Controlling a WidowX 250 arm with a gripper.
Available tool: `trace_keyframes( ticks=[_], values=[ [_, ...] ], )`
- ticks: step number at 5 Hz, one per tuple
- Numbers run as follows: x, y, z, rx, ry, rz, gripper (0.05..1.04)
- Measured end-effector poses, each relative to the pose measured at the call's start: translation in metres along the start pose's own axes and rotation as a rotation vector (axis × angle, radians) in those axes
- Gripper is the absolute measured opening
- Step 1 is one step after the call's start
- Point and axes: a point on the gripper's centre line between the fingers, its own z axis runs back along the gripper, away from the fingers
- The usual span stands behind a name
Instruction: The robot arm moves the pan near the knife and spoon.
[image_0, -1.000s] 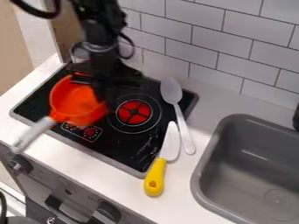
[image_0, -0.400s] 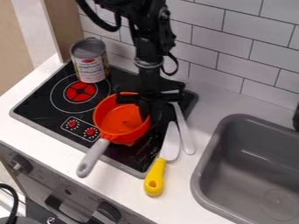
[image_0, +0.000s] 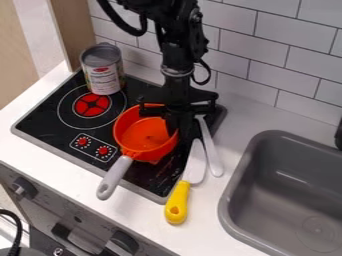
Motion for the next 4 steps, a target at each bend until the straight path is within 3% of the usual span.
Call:
trace_keyframes(
  ticks=[1,2,3,4],
  values=[
    [0.002,0.003,0.002,0.035,-0.009,0.016,0.211],
    [0.002,0.006,0.003,0.047,-0.006,-0.002,0.445],
    [0.002,0.012,0.013,0.038,0.010,0.006,0.734],
    [0.008,0.017,0.038,-0.012,-0.032,-0.020,0.978]
  ],
)
